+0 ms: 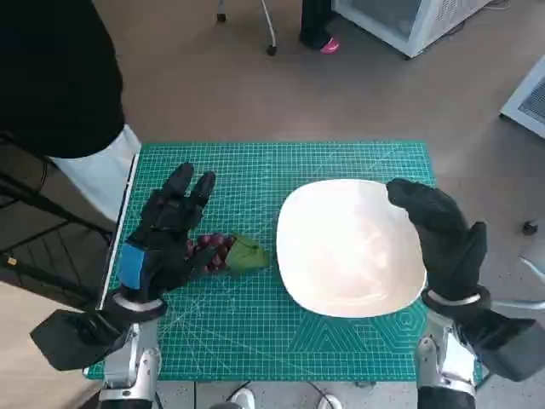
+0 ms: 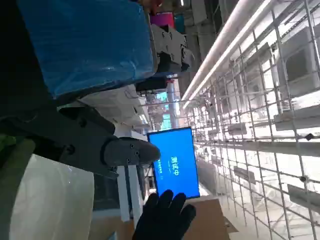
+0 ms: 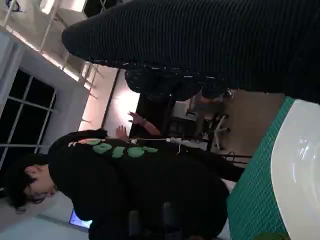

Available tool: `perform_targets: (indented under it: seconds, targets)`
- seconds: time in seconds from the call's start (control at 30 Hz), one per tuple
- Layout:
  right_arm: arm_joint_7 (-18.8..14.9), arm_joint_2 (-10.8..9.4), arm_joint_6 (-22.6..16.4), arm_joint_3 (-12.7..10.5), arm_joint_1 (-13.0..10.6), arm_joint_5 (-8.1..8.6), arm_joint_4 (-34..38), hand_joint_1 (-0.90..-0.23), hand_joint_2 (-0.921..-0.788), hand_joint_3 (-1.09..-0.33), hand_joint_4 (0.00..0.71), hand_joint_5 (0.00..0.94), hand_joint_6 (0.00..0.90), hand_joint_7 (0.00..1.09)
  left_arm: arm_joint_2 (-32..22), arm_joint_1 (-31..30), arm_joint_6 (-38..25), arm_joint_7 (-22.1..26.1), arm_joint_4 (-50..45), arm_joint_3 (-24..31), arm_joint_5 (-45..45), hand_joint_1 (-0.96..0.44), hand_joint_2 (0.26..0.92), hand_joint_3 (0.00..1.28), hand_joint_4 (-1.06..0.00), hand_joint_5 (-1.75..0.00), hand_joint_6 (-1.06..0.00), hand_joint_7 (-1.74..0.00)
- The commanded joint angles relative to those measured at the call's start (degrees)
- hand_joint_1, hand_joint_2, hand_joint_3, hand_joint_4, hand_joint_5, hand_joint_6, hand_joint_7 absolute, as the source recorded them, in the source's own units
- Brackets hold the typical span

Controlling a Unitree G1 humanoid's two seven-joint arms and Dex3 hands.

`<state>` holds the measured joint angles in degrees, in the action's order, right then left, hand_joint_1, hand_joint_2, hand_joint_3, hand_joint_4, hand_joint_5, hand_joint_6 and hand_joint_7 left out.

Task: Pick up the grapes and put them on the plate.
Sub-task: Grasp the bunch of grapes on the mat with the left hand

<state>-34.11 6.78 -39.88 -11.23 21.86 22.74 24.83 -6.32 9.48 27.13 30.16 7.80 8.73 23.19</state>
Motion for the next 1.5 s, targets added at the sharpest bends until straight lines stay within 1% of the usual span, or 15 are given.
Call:
perform_targets:
  seconds: [0.03, 0.8, 1.5]
  targets:
    - [0.21, 0.09, 0.44, -0.02, -0.43, 0.01, 0.23, -0.427, -0.921, -0.561, 0.606, 0.002, 0.562, 0.0, -0.18, -0.29, -0.19, -0.11, -0.8, 0.13, 0.22, -0.4, 0.921, 0.31, -0.26, 0.0, -0.24, -0.2]
    - [0.51, 0.11, -0.14, -0.13, -0.52, -0.49, 0.19, -0.421, -0.921, -0.565, 0.608, 0.002, 0.56, 0.0, -0.38, -0.64, -0.66, -0.61, -1.17, 0.17, -0.02, -0.4, 0.921, 0.31, -0.26, 0.0, -0.24, -0.2]
    - [0.55, -0.09, 0.22, 0.18, -1.15, -0.39, -0.52, -0.423, -0.921, -0.564, 0.611, 0.002, 0.561, 0.0, -0.68, -1.03, -0.45, -0.51, -1.34, 0.06, -0.29, -0.4, 0.921, 0.31, -0.26, 0.0, -0.24, -0.2]
